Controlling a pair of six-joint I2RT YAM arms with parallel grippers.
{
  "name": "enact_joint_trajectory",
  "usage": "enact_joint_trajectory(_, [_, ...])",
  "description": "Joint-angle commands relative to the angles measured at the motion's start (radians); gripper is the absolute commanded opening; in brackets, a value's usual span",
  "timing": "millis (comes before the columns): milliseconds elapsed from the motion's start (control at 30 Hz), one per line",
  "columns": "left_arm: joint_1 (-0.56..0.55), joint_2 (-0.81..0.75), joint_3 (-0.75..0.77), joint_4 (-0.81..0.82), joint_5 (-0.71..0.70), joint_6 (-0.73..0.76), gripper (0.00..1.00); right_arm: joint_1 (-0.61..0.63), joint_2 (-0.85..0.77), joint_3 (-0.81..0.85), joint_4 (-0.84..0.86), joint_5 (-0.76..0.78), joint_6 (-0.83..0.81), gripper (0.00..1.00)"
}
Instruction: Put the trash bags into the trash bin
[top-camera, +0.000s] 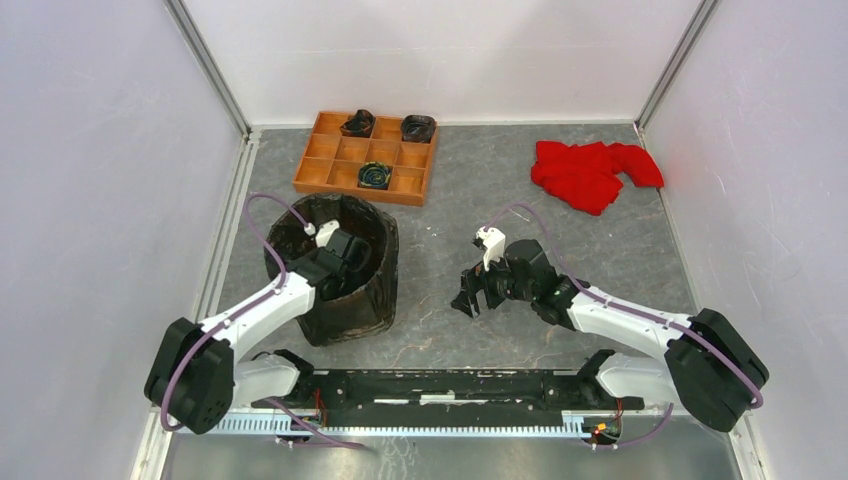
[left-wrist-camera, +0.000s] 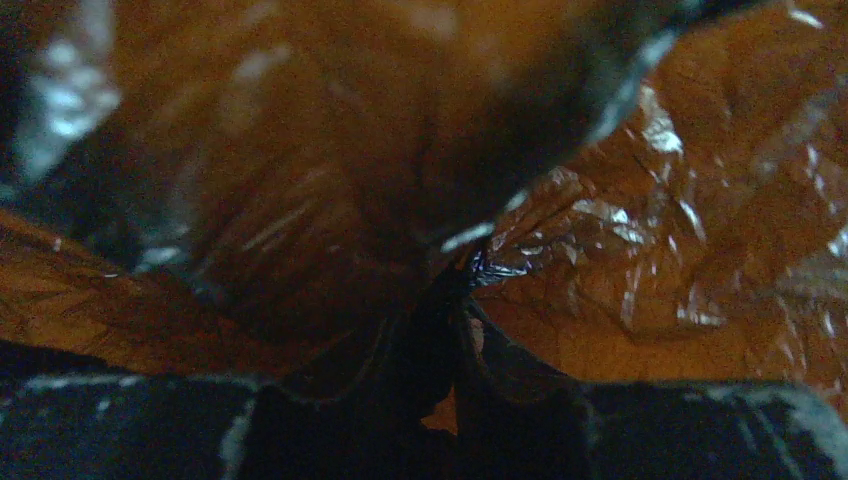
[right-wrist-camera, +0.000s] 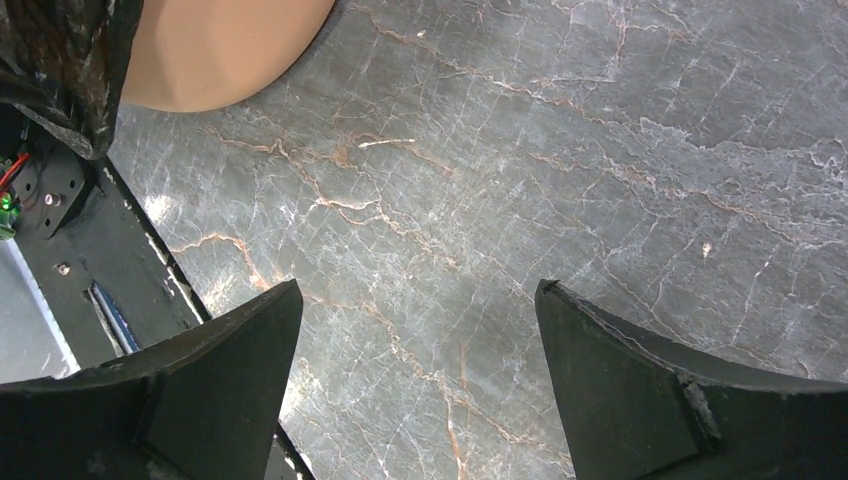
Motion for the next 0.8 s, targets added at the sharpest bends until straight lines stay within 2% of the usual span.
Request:
enact_joint_trajectory(0, [0.007, 0.030, -0.044, 0.118, -0.015, -0.079, 0.30, -0.005, -0.005, 0.011, 0.063, -0.018, 0.029, 0.94])
enact_joint_trajectory(200, [0.024, 0.064, -0.100, 0.180, 0.013, -0.103, 0.29, -0.070, 0.068, 0.101, 0.247, -0.176, 0.205, 0.94])
enact_joint_trajectory(367, [0.031, 0.099, -0.168, 0.249, 0.014, -0.144, 0.27, -0.103, 0.233, 0.271, 0.329, -0.250, 0.275, 0.94])
enact_joint_trajectory(500, [0.033, 0.098, -0.209, 0.288, 0.016, -0.149, 0.26, -0.106, 0.392, 0.335, 0.648, -0.375, 0.491, 0.88])
enact_joint_trajectory(667, [0.033, 0.134, -0.200, 0.303, 0.006, -0.112, 0.26, -0.099, 0.547, 0.392, 0.925, -0.405, 0.691, 0.87])
enact_joint_trajectory(767, [0.033, 0.168, -0.175, 0.278, -0.019, -0.111, 0.21, -0.085, 0.620, 0.417, 1.064, -0.418, 0.780, 0.86])
